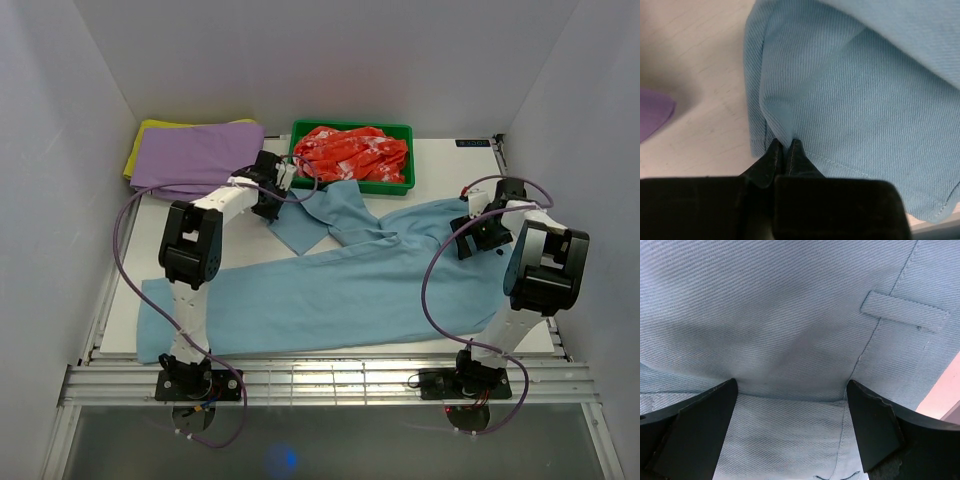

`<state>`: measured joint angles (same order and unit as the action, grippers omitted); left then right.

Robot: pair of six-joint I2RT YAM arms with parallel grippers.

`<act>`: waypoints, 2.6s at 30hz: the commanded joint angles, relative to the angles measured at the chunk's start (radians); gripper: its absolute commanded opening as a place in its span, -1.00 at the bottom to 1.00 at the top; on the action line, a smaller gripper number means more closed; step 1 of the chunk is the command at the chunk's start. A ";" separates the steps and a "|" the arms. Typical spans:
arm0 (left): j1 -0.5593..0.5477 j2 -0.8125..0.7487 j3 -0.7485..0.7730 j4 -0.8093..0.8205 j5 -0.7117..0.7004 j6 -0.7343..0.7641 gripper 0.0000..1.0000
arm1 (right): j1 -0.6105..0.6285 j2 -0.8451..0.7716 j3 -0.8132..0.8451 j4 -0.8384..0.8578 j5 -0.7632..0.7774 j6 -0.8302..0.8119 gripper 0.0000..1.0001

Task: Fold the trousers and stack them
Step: Flatten the trousers out

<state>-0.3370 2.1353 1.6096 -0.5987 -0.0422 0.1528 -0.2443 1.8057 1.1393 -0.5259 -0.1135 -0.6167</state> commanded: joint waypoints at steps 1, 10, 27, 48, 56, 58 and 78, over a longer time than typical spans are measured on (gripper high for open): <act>0.097 -0.033 -0.082 -0.073 -0.025 -0.001 -1.00 | -0.019 0.044 -0.062 0.033 0.152 -0.058 0.89; 0.343 -0.382 -0.162 -0.107 -0.012 0.207 -1.00 | -0.059 0.017 -0.099 0.030 0.178 -0.106 0.89; 0.619 -0.405 0.041 -0.361 0.090 0.726 -1.00 | -0.113 0.006 -0.078 0.032 0.193 -0.140 0.90; 0.711 -0.337 0.044 -0.295 0.255 0.498 0.22 | -0.113 -0.167 -0.007 -0.198 -0.041 -0.233 0.80; 0.728 -0.661 -0.368 -0.460 0.370 0.623 0.34 | -0.115 -0.299 -0.071 -0.292 0.063 -0.402 0.80; 0.728 -0.733 -0.459 -0.460 0.361 0.648 0.36 | -0.116 -0.319 -0.119 -0.299 0.090 -0.454 0.81; 0.744 -0.414 -0.562 -0.185 0.232 0.596 0.14 | -0.113 -0.309 -0.343 -0.293 0.049 -0.440 0.47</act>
<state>0.3973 1.6577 0.9848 -0.9241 0.1932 0.7658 -0.3538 1.4841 0.8055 -0.8127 -0.0269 -1.0607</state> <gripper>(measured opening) 0.575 0.741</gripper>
